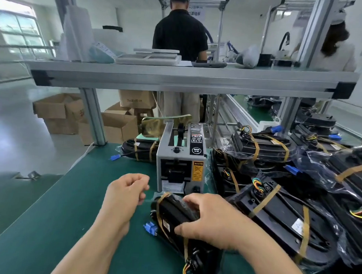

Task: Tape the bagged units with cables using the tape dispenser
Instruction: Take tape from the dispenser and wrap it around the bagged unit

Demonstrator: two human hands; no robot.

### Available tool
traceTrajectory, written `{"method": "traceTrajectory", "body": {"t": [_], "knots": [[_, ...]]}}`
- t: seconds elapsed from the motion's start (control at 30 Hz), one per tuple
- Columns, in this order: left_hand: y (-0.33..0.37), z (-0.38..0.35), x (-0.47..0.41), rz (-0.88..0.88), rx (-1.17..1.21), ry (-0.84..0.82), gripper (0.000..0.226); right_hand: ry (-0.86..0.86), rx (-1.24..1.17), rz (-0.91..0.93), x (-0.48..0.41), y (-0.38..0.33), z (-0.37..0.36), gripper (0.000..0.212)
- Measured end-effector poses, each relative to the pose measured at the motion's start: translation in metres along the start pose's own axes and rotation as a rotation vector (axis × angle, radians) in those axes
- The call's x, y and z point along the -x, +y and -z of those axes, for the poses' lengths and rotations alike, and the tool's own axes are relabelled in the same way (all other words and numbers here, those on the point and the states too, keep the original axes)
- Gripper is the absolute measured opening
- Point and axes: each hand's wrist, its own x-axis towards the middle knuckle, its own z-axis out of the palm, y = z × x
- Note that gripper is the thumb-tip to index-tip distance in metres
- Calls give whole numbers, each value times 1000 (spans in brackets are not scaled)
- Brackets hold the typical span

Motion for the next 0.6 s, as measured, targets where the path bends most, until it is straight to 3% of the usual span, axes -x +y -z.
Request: {"method": "traceTrajectory", "body": {"t": [0.13,0.33,0.6], "knots": [[3,-28,-27,152,-3,-94,11,52,-6,8,2,3,-1,34],[3,-61,-42,440,134,-128,10,113,-23,-61,10,17,11,36],[4,-78,-45,564,193,-122,17,132,-82,-68,16,18,9,34]]}}
